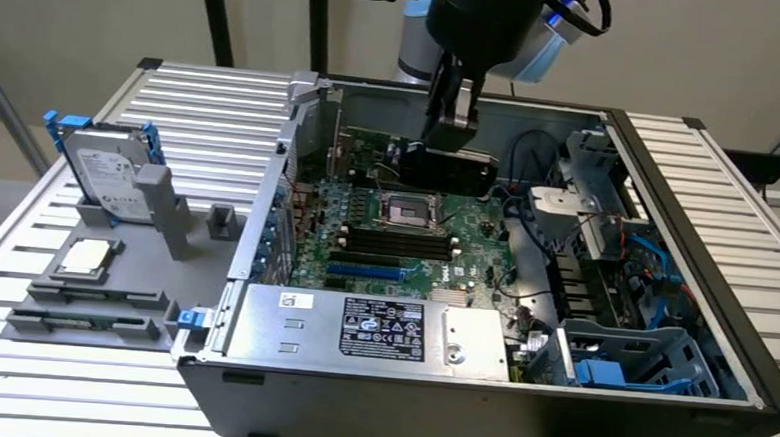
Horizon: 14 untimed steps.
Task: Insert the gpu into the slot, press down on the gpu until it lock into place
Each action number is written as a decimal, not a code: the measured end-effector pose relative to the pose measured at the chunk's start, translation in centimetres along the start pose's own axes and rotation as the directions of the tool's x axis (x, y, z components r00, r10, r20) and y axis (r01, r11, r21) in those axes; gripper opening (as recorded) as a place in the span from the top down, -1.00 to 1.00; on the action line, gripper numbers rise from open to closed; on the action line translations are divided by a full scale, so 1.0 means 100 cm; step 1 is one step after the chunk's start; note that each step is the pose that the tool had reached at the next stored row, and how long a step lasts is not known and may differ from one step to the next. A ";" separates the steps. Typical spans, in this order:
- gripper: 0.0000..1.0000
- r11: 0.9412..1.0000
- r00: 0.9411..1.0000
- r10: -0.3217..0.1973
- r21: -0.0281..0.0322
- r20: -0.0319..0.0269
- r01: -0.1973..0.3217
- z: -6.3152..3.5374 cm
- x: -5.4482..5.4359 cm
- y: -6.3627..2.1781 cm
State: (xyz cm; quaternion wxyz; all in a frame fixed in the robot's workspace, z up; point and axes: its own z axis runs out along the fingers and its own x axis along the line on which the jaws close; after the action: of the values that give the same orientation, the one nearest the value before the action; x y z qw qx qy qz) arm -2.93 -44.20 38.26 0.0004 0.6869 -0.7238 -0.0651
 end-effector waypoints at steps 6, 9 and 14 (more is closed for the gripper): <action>0.48 1.000 1.000 -0.001 0.000 0.000 0.001 0.0055 0.013 0.0041; 0.48 1.000 1.000 -0.001 0.000 0.000 0.001 0.0088 0.018 0.0082; 0.48 1.000 1.000 -0.001 0.001 0.000 0.001 0.0140 0.024 0.0162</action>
State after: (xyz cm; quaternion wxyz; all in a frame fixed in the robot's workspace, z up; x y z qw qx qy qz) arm -4.80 -46.42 36.80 0.0000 0.6874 -0.7234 -0.0648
